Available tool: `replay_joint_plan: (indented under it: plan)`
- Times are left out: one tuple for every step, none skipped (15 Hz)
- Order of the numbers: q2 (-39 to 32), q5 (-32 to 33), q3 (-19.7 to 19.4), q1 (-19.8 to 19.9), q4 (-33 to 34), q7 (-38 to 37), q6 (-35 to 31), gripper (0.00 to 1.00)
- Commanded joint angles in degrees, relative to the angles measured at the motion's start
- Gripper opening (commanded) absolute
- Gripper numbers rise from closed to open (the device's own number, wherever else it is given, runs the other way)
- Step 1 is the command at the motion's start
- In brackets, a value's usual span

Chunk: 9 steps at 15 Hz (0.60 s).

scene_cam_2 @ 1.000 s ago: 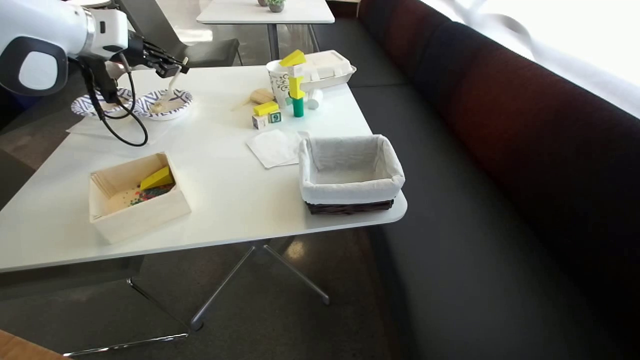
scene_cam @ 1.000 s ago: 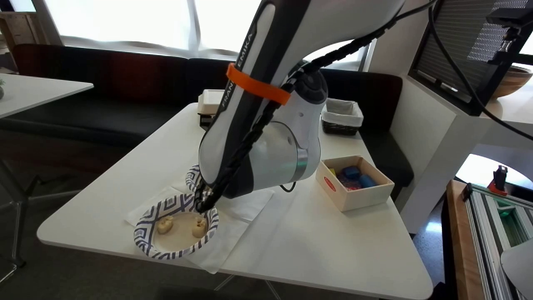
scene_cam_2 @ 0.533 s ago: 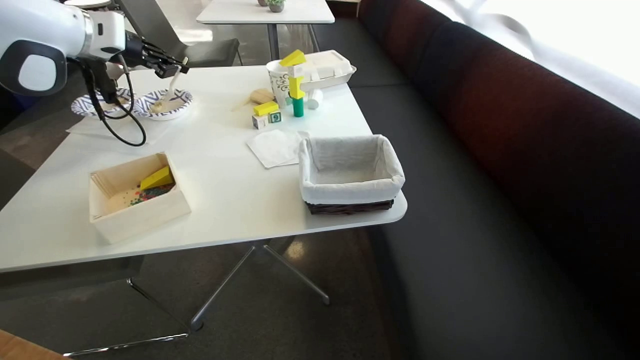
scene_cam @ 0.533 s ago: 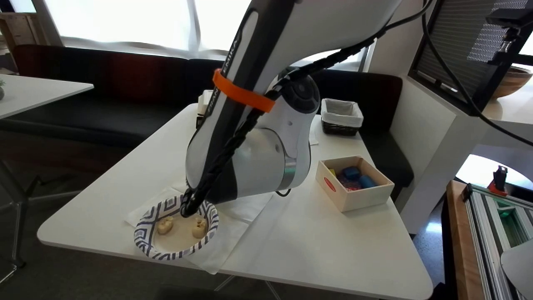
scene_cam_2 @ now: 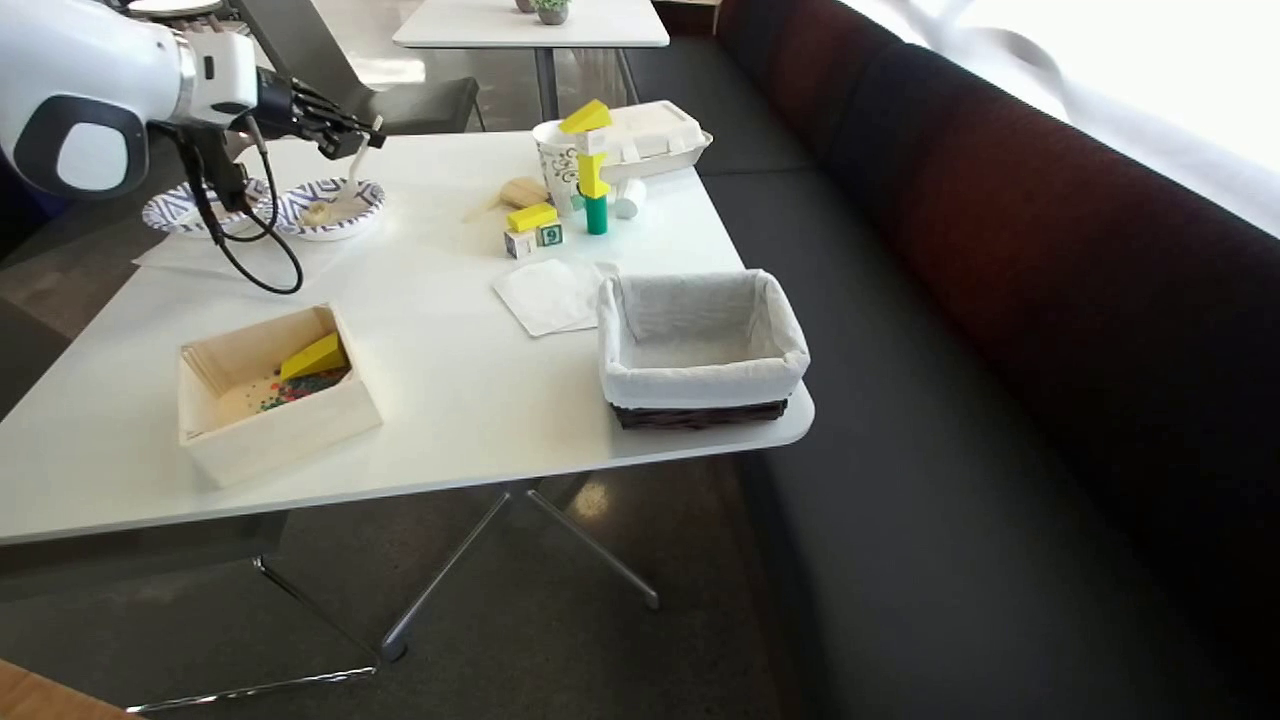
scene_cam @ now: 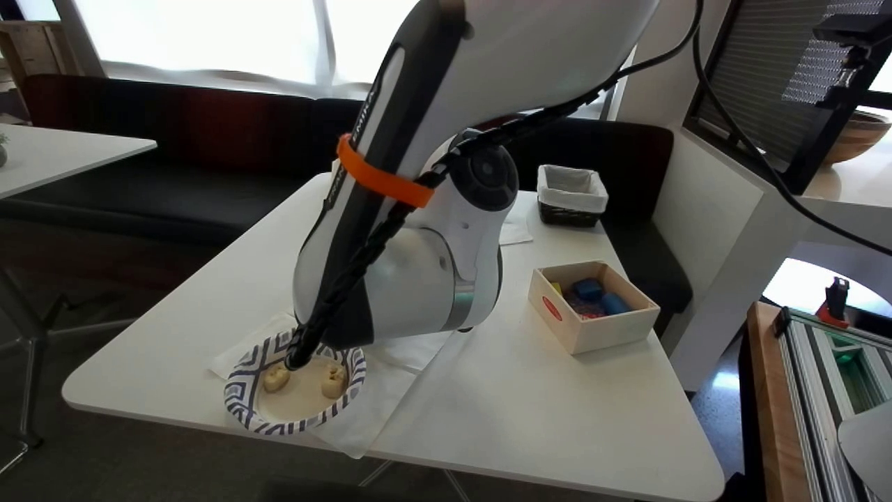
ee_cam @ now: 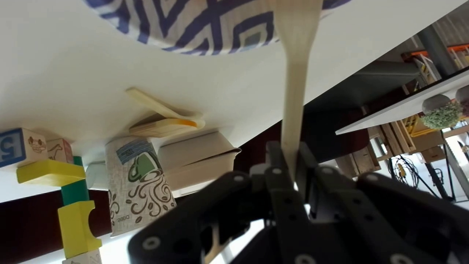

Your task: Use the fork to cut the donut in half

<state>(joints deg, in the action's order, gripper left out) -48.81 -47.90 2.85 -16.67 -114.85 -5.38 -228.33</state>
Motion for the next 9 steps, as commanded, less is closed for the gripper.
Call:
replay_joint_plan:
  plan:
    - [-2.1,-2.9,0.2,-1.0,2.8,2.0,-1.0,0.03]
    - [-2.1,-3.1,0.3,-1.0,3.0,2.2,-0.9,0.03]
    - [-1.9,-3.1,0.4,-1.0,2.9,2.2,-0.8,0.03]
    - [-1.8,-3.0,0.5,-0.9,2.9,2.2,-0.8,0.03]
    - [-1.7,-3.0,0.5,-0.8,2.8,2.3,-0.4,0.03]
    - [-1.7,-2.8,0.5,-0.8,2.7,2.5,-0.2,0.03]
    - [-1.7,-2.6,0.6,-0.7,2.5,2.6,0.1,0.03]
    - [-1.8,-2.6,0.6,-0.8,2.5,2.9,0.1,0.03]
    - [-1.9,-2.5,0.7,-0.7,2.3,3.0,0.4,0.03]
